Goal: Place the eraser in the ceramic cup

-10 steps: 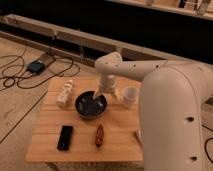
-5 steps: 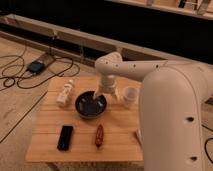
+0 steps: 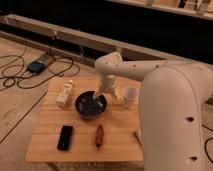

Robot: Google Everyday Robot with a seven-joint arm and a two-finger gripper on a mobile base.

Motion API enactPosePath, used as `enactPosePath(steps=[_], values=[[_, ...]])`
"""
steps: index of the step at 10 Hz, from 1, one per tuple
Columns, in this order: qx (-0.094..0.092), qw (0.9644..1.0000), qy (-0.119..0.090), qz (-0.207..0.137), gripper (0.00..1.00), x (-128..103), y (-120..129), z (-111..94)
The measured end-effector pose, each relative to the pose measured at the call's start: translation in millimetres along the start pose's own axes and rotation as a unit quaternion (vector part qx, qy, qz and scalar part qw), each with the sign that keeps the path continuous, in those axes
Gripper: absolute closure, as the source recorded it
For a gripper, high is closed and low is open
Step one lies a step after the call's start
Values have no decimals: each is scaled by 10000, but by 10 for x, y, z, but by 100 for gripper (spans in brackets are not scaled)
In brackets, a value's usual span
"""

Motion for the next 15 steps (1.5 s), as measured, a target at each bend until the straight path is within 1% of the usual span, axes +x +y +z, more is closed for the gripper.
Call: enactPosePath(steps=[3, 4, 5, 6, 7, 9, 10, 12, 14, 15], values=[[4, 10000, -5, -9, 20, 4, 3, -3], [-13, 10000, -37, -43, 20, 29, 42, -40], [-44, 9999, -103, -90, 20, 67, 103, -77], [-108, 9997, -158, -154, 20, 160, 195, -115], [-132, 9995, -201, -214, 20, 254, 255, -141], [-217, 9986, -270, -400, 20, 635, 495, -198], [-225, 9983, -298, -457, 20, 773, 574, -214], [-217, 9972, -341, -626, 20, 1194, 822, -242], [-209, 9966, -281, -751, 20, 1490, 1042, -202], [-218, 9962, -232, -805, 20, 1598, 1144, -151]])
